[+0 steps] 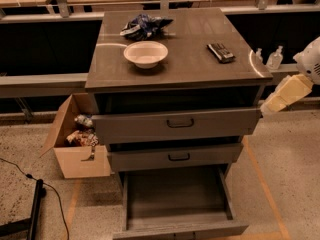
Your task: Place rxbar chocolate into bottom drawer
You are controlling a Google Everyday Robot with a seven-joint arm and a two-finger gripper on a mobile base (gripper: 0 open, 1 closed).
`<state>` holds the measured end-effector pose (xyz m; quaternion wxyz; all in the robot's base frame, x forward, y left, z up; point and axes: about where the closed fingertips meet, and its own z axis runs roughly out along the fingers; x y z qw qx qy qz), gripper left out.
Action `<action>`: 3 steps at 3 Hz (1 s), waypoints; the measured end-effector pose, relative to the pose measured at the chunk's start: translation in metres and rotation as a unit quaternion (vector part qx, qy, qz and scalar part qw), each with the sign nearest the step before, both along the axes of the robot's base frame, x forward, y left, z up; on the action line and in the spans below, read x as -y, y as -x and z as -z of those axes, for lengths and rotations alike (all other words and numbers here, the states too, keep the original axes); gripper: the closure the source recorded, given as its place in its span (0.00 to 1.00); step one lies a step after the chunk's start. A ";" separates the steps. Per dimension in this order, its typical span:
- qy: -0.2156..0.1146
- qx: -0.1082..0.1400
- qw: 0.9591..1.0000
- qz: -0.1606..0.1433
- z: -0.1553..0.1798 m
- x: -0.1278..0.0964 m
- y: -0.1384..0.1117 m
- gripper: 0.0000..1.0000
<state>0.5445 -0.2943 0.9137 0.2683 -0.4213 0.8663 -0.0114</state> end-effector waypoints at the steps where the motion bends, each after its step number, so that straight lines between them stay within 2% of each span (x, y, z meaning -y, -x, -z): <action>1: -0.051 0.046 0.997 0.033 0.016 0.014 -0.046 0.00; 2: -0.083 0.085 0.991 0.053 0.028 0.016 -0.081 0.00; 3: -0.083 0.085 0.991 0.053 0.028 0.016 -0.081 0.00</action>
Offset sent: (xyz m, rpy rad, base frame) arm 0.1104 -0.0215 -0.0419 0.2385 -0.2331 -0.1574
